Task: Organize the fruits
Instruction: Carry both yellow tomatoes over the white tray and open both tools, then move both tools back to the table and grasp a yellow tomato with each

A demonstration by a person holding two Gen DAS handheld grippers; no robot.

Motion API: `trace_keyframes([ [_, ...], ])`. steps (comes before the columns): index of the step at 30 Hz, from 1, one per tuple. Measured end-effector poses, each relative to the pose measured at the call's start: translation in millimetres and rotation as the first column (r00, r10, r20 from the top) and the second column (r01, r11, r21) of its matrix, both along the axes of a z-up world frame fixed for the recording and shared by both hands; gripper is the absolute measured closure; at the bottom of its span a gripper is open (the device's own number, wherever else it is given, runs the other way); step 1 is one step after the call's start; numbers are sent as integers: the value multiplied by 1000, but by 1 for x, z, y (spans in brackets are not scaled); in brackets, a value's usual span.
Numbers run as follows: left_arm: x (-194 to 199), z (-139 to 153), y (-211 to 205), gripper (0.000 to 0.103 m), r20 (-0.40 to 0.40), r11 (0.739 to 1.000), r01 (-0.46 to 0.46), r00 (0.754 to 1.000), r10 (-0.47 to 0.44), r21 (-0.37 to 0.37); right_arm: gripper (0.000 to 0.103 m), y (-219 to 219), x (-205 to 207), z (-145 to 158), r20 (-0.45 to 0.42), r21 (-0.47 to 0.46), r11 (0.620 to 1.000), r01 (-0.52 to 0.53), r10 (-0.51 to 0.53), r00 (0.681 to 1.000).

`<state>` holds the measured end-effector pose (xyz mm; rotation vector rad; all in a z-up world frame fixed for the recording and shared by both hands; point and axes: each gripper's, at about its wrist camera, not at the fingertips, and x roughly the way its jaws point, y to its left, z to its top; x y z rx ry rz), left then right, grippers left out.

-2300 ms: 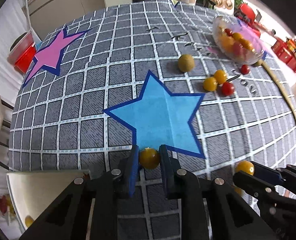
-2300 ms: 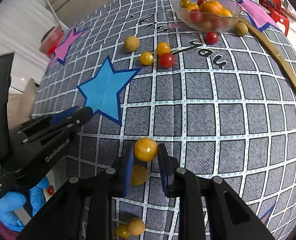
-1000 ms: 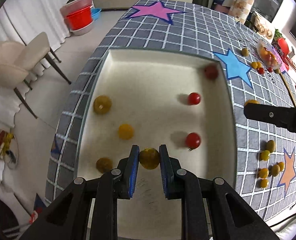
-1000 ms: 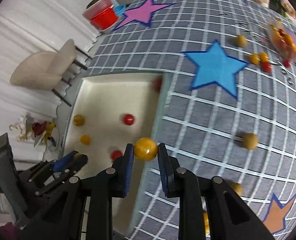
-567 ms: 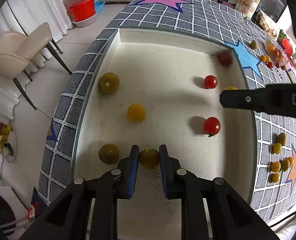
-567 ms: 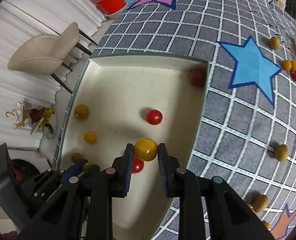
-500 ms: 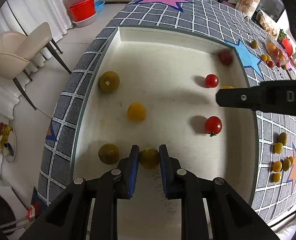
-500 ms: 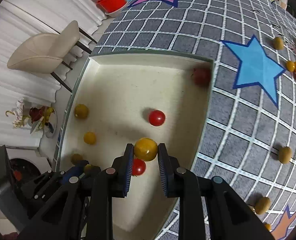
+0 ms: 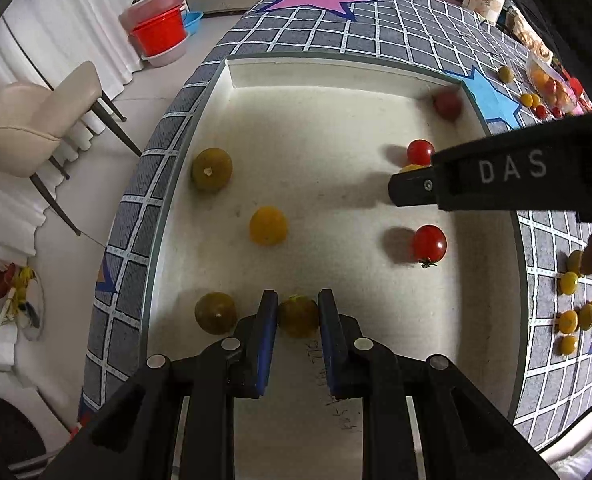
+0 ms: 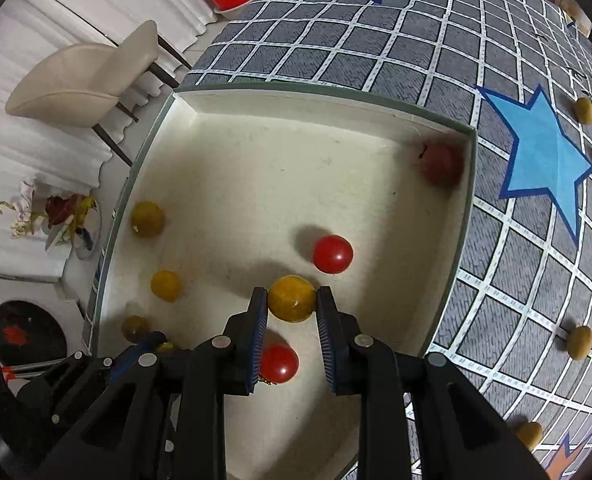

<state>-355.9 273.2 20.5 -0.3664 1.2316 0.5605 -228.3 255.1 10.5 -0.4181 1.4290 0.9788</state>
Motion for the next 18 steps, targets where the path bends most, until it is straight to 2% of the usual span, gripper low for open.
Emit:
trace_keyframes([
  [2, 0, 0, -2, 80, -4, 1000, 7, 1000, -7, 7, 75, 1, -2, 0, -3, 0, 1000, -1, 1, 1000],
  [3, 1, 0, -3, 74, -9, 1000, 13, 1000, -13, 15, 75, 2, -1, 0, -7, 1, 1000, -1, 1, 1000],
  [4, 2, 1, -4, 62, -11, 1000, 14, 1000, -14, 18, 74, 2, -2, 0, -10, 3, 1000, 0, 0, 1000],
  [5, 2, 2, -5, 30, -8, 1000, 15, 1000, -15, 20, 70, 1, -2, 0, -16, 5, 1000, 0, 0, 1000],
  [6, 0, 6, -8, 22, 13, 999, 12, 1000, -13, 44, 66, 1, -1, 0, -23, 9, 1000, 3, -2, 1000],
  [8, 0, 10, -11, 22, 18, 997, 27, 999, -28, 70, 48, -3, 1, 2, -21, 14, 1000, 5, -5, 1000],
  [9, 1, 10, -12, 22, 7, 997, 36, 999, -37, 64, 46, -4, 2, 4, -21, 24, 1000, 9, -9, 1000],
  [11, 1, 11, -14, 22, 0, 997, 45, 999, -45, 61, 30, -7, 5, 9, -35, 49, 999, 19, -17, 999],
  [13, 1, 13, -16, 22, 0, 997, 60, 998, -60, 58, 21, -11, 10, 17, -43, 77, 996, 37, -34, 999],
  [18, 8, 24, -23, 22, -8, 993, 102, 995, -102, 59, 21, -29, 22, 47, -38, 154, 983, 98, -93, 995],
])
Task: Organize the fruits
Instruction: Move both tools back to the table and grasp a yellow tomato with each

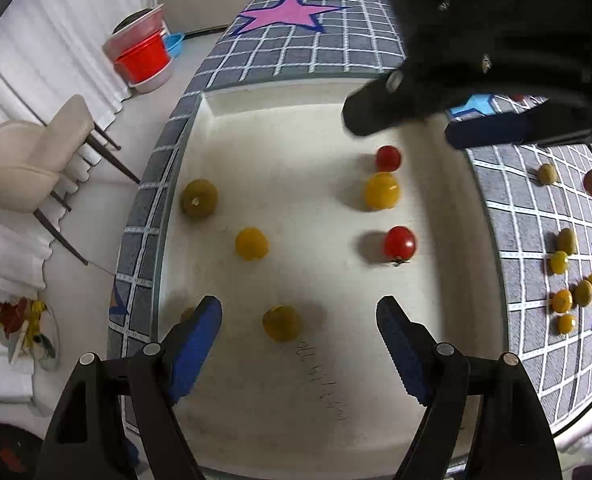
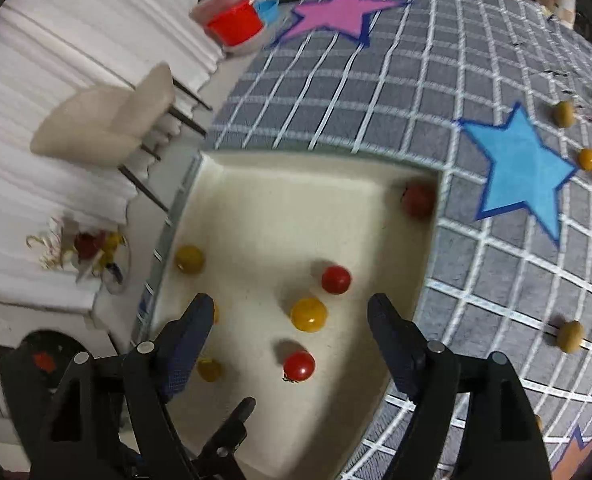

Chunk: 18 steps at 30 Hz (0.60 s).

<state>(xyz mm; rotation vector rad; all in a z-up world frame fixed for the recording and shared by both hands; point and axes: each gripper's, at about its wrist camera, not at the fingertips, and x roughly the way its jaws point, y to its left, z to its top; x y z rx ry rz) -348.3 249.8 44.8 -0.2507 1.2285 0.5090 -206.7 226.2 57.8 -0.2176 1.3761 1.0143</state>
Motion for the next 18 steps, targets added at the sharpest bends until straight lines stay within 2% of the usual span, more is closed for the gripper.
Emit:
trace_keyframes([
  [7, 21, 21, -17, 22, 8, 996, 87, 996, -87, 12, 21, -69, 21, 26, 36, -9, 989, 145, -144, 989],
  [11, 42, 34, -28, 22, 26, 989, 147, 989, -148, 19, 21, -119, 30, 26, 69, -53, 976, 212, -208, 976],
  [18, 84, 50, -51, 22, 57, 966, 257, 965, -257, 16, 21, -208, 36, 15, 108, -151, 929, 337, -324, 940],
])
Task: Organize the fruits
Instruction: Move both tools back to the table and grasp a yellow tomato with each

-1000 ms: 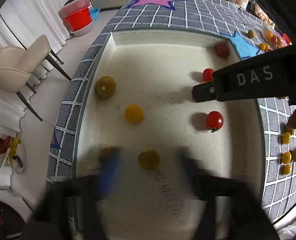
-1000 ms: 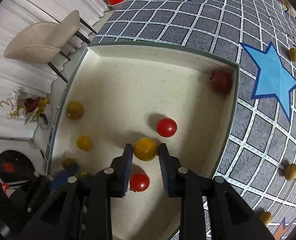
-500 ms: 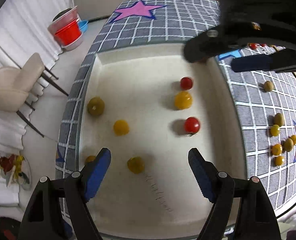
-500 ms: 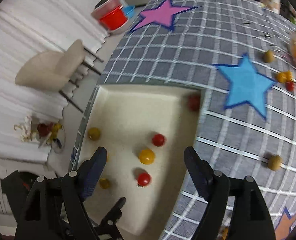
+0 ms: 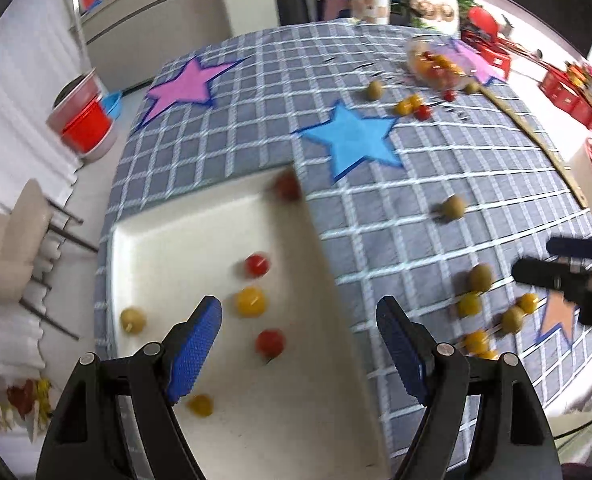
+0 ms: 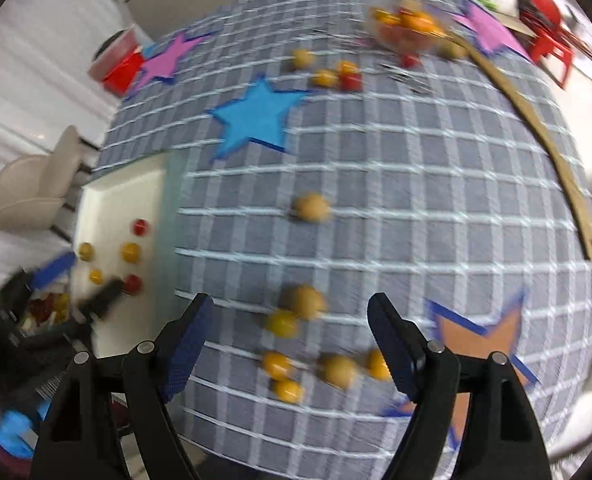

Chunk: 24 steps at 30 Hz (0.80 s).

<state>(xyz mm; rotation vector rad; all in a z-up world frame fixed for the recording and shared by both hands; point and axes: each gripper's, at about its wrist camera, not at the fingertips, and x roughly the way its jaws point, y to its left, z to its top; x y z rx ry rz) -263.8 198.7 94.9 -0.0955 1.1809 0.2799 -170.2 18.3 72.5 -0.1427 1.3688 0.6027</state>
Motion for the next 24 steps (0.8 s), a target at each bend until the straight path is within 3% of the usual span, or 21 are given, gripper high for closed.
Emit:
trace_keyframes([
  [6, 40, -4, -23, 22, -9, 997, 74, 997, -75, -36, 21, -57, -4, -9, 23, -72, 997, 30, -28, 999],
  [13, 75, -28, -50, 22, -47, 991, 110, 992, -114, -73, 21, -82, -19, -31, 31, -135, 990, -49, 54, 998],
  [19, 102, -43, -66, 22, -39, 987, 136, 989, -140, -86, 38, -92, -29, -46, 34, -133, 987, -90, 95, 995],
  [24, 117, -57, -77, 22, -38, 984, 162, 986, -165, -67, 41, -95, -40, -52, 77, -142, 973, -179, 191, 979],
])
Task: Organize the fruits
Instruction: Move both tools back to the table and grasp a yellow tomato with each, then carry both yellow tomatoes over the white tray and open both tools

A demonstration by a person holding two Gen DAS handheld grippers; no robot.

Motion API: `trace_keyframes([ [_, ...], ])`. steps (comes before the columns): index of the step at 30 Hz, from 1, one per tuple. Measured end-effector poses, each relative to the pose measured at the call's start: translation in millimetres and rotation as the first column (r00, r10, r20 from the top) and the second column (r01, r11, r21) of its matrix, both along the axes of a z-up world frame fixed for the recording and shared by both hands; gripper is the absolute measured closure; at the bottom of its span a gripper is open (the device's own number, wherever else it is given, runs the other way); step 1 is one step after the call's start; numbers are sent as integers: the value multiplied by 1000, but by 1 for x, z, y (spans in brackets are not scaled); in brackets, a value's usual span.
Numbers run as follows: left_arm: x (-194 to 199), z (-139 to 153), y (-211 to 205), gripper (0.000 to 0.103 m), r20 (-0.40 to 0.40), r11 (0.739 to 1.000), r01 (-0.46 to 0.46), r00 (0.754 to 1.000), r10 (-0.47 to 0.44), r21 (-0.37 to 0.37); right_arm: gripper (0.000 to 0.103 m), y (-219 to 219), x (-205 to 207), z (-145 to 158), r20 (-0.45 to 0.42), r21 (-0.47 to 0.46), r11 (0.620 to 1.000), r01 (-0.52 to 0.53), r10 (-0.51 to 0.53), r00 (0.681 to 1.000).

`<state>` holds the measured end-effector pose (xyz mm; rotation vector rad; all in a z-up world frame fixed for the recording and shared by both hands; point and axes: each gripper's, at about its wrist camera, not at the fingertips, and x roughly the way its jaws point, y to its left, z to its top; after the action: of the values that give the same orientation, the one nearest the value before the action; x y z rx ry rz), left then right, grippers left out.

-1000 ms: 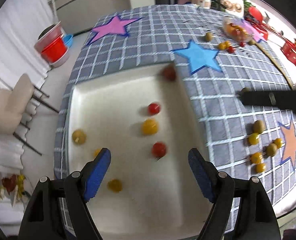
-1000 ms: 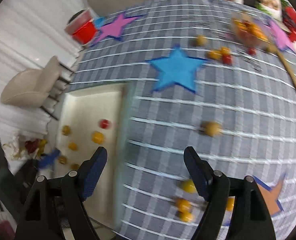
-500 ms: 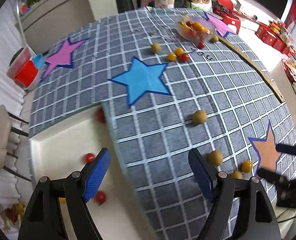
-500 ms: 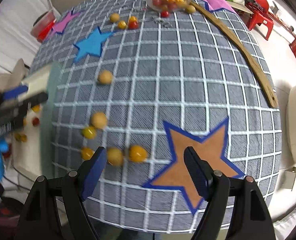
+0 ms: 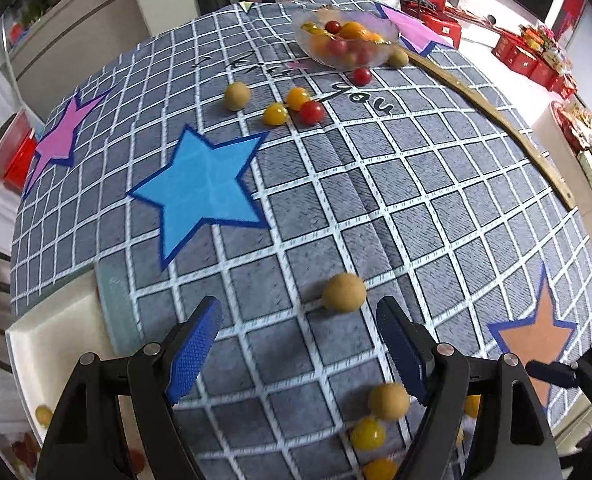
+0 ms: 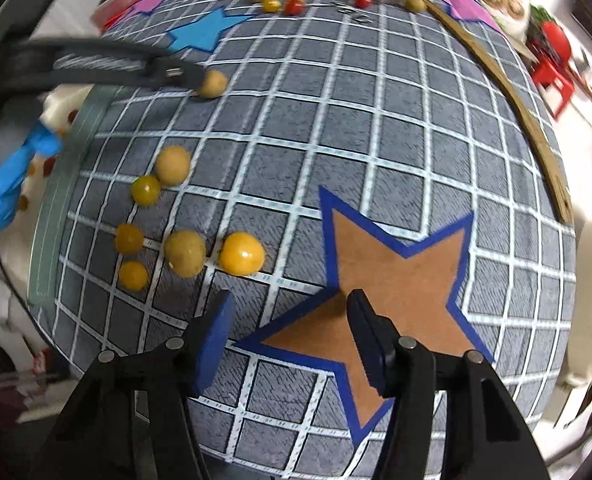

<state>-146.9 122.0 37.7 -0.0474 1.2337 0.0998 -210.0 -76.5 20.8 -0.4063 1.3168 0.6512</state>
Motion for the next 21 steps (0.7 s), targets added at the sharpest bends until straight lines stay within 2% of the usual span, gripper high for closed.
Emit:
trace_keyframes([
  [9, 12, -16, -6, 25, -22, 1000, -2, 1000, 2, -1, 44, 29, -9, -3, 68, 20, 992, -123, 121, 990],
  [10, 12, -18, -6, 30, -26, 1000, -1, 1000, 1, -3, 46, 33, -8, -3, 73, 24, 991, -131, 129, 989],
  [11, 13, -20, -6, 40, -35, 1000, 0, 999, 0, -3, 51, 43, -7, -5, 77, 24, 990, -136, 134, 988],
  [13, 14, -23, -6, 42, -45, 1000, -6, 999, 5, -11, 59, 49, -7, -5, 88, 22, 988, -151, 149, 985],
  [14, 15, -23, -6, 43, -46, 1000, -9, 999, 9, -12, 66, 52, -5, -5, 87, 25, 987, -156, 154, 984],
  [17, 14, -23, -7, 61, -35, 1000, -7, 999, 6, -28, 83, 63, -2, -4, 79, 27, 987, -156, 153, 985],
  [19, 14, -23, -9, 76, -29, 999, 9, 1000, -10, -35, 83, 65, 5, -5, 44, 58, 990, -126, 123, 991],
  [21, 13, -22, -10, 76, -28, 999, 12, 1000, -13, -50, 83, 67, 17, -7, -19, 102, 993, -63, 65, 998],
])
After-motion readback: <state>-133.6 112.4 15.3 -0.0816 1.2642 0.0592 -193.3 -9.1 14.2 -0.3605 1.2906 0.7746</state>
